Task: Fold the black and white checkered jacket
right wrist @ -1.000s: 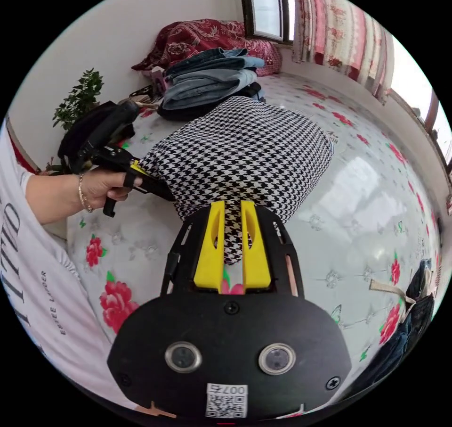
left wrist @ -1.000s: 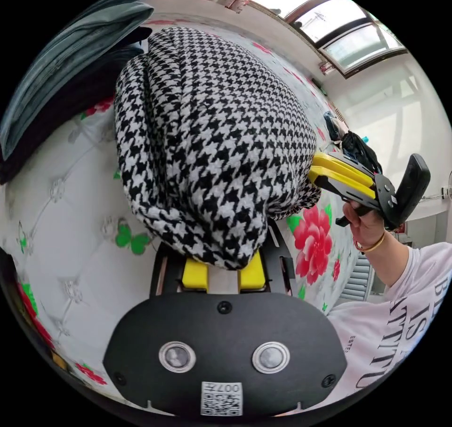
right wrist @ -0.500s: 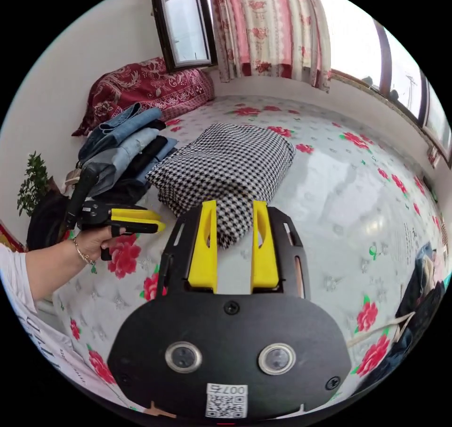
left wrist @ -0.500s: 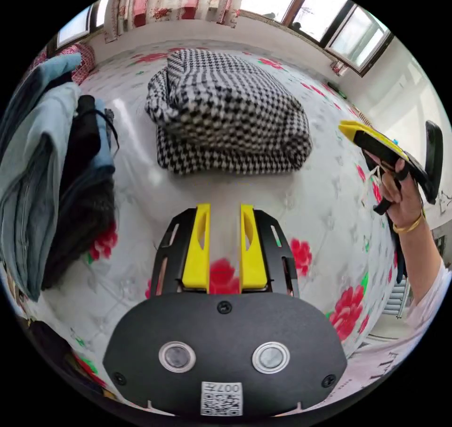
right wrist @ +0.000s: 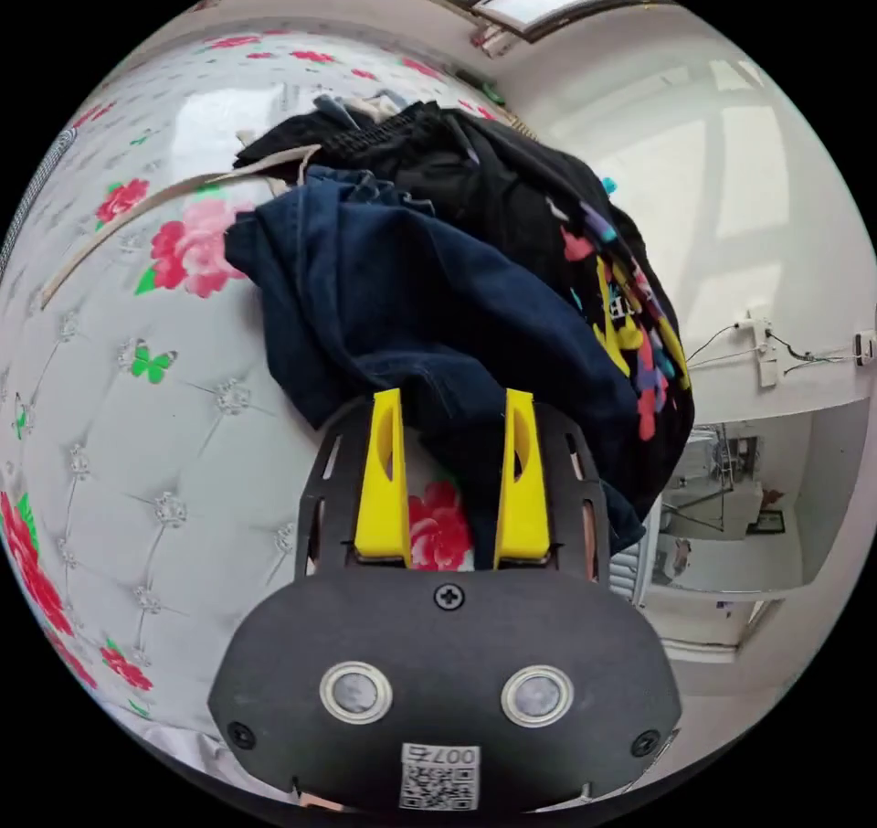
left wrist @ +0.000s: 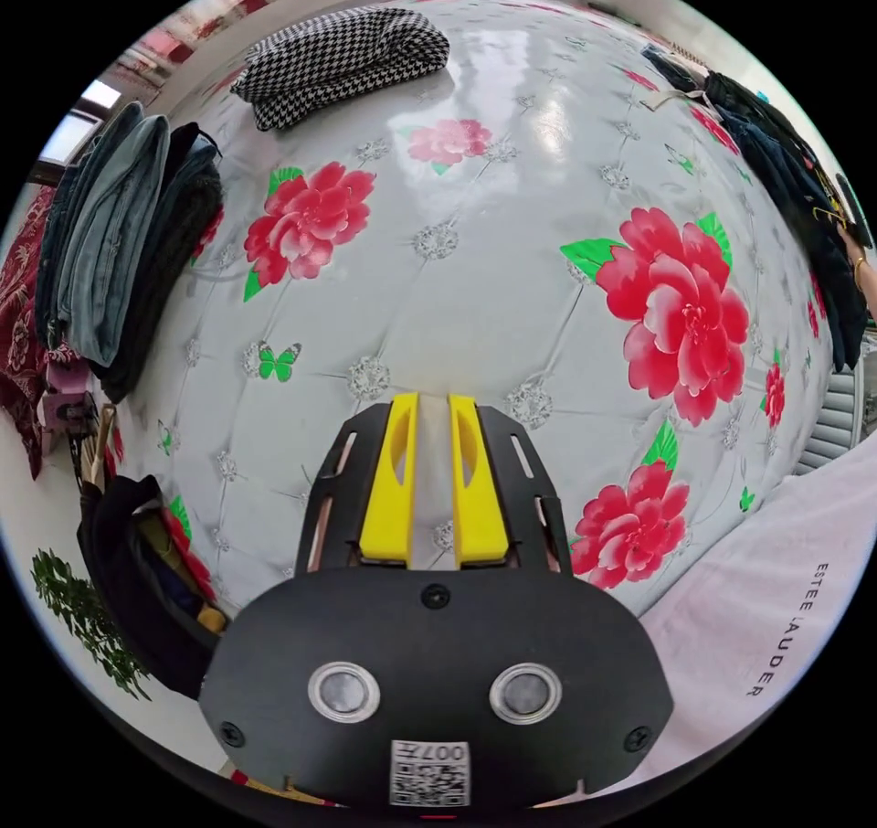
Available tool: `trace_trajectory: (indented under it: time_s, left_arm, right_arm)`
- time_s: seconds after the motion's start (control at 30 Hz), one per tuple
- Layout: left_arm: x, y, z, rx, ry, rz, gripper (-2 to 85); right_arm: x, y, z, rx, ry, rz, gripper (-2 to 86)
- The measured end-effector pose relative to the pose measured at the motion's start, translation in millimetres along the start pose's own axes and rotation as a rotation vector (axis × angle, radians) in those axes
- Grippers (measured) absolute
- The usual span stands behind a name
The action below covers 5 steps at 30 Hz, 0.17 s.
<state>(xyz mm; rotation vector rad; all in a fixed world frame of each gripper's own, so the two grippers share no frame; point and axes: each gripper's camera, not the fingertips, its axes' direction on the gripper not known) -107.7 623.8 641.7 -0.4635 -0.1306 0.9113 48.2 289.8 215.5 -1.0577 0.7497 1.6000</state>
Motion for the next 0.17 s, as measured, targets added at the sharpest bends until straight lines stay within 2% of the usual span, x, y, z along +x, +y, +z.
trace_trajectory:
  time_s: [0.07, 0.17]
  left_arm:
    - [-2, -10, -4, -0.035, 0.011, -0.039, 4.4]
    - [-2, -17, -9, -0.048, -0.004, -0.024, 3.4]
  right_arm:
    - [21, -8, 32, -0.156, -0.014, 0.013, 5.4]
    - [18, -11, 69, -0.336, -0.199, -0.089, 1.3]
